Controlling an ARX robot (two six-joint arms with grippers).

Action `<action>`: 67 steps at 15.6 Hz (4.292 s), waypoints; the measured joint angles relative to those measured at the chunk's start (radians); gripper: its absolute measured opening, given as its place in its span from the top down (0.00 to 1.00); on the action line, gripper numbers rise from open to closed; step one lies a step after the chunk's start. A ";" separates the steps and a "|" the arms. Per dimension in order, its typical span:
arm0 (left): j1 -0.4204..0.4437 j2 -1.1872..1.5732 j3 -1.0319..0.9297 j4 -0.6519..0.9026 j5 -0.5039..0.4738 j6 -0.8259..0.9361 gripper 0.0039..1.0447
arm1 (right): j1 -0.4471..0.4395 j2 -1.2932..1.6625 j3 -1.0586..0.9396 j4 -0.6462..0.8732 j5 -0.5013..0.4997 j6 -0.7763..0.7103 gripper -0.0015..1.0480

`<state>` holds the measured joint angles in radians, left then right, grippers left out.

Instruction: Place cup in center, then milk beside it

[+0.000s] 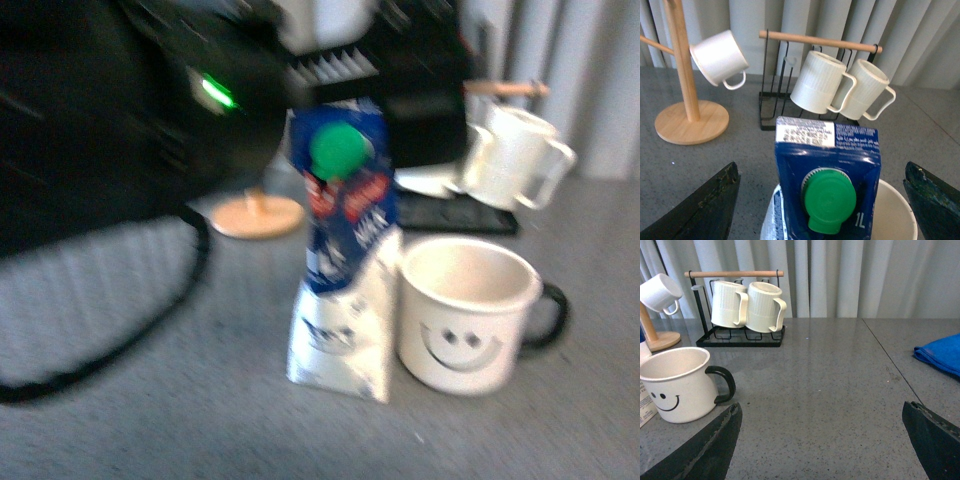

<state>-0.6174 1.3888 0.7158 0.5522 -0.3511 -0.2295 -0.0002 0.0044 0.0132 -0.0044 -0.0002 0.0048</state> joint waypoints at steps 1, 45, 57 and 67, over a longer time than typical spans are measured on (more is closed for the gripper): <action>0.039 -0.047 0.000 -0.003 0.032 0.011 0.06 | 0.000 0.000 0.000 0.000 0.000 0.000 0.06; 0.615 -1.307 -0.701 -0.517 0.351 0.212 0.99 | 0.000 0.000 0.000 0.000 0.000 0.000 0.06; 0.616 -1.379 -0.701 -0.556 0.351 0.212 0.67 | 0.000 0.000 0.000 0.000 0.000 0.000 0.06; 0.616 -1.379 -0.701 -0.556 0.351 0.214 0.06 | 0.000 0.000 0.000 0.000 0.000 0.000 0.06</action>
<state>-0.0017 0.0101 0.0147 -0.0040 -0.0002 -0.0154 -0.0002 0.0044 0.0132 -0.0044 -0.0002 0.0048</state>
